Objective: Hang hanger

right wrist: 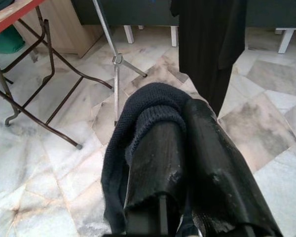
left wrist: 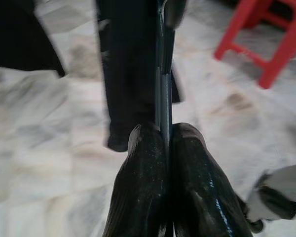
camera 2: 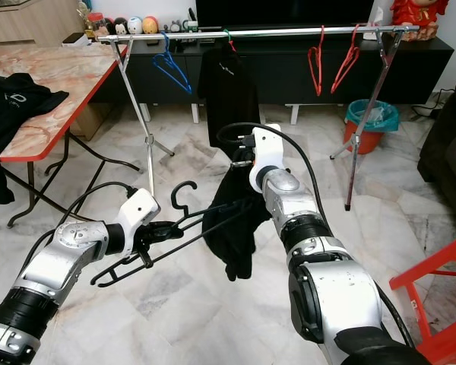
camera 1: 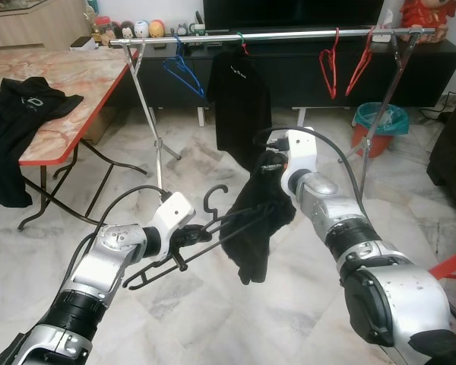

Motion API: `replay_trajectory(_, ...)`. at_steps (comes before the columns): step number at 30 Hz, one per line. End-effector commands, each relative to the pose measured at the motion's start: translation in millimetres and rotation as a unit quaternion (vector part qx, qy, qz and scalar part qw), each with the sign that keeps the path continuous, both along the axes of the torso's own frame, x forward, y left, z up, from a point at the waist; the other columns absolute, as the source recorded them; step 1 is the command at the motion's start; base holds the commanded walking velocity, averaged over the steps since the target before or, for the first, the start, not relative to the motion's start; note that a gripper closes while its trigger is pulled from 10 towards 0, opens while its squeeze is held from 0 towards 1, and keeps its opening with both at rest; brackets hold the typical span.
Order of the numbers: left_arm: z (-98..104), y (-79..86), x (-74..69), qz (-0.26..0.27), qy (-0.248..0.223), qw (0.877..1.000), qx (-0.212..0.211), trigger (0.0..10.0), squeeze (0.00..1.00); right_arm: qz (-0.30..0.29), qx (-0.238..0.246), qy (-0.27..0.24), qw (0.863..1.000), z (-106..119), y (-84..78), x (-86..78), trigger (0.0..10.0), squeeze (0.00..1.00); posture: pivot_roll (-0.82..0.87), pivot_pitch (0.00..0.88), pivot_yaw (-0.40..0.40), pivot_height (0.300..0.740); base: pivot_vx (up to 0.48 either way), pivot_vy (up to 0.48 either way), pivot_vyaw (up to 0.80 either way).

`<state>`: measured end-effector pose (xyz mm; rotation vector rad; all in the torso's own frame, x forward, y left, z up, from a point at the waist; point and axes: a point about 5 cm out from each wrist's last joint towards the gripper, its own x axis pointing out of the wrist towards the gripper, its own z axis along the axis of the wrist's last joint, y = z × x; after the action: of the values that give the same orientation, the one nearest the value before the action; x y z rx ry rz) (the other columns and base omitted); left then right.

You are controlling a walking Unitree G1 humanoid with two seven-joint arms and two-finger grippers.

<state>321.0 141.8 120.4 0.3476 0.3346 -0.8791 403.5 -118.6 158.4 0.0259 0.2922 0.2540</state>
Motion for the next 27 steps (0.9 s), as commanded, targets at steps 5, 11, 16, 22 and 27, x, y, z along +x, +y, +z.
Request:
replay_trajectory(5, 3.7, 12.2, 13.9, 0.069, -0.037, 0.996, 0.051, 10.0, 0.0, 0.008, 0.015, -0.03, 0.999, 16.9, 6.0, 3.4, 10.0, 0.0, -0.04, 0.0, 0.022, 0.719, 0.0, 0.0, 0.0)
replay_trajectory(11, 7.6, 15.1, 18.7, 0.097, -0.056, 0.992, 0.055, 10.0, 0.0, 0.008, 0.016, -0.027, 0.999, 15.9, 6.3, 2.8, 10.0, 0.0, -0.04, 0.0, 0.022, 0.719, 0.0, 0.0, 0.0)
replay_trajectory(16, 11.0, 11.4, 18.5, 0.093, -0.059, 0.994, 0.028, 10.0, 0.0, 0.01, 0.019, -0.022, 1.0, 13.2, 7.7, 1.4, 10.0, 0.0, -0.04, 0.0, 0.022, 0.719, 0.0, 0.0, 0.0)
replay_trajectory(22, 12.7, 3.4, 13.1, 0.057, -0.05, 0.997, -0.002, 10.0, 0.0, 0.045, 0.006, -0.02, 0.999, 13.1, 16.7, -1.1, 10.0, 0.0, -0.04, 0.0, 0.023, 0.719, 0.0, 0.0, 0.0)
replay_trajectory(27, 20.7, -4.9, 7.2, 0.018, -0.033, 0.997, -0.06, 10.0, 0.0, 0.08, -0.024, -0.013, 0.996, 6.5, 23.2, -7.4, 10.0, 0.0, -0.04, 0.0, 0.022, 0.719, 0.0, 0.0, 0.0)
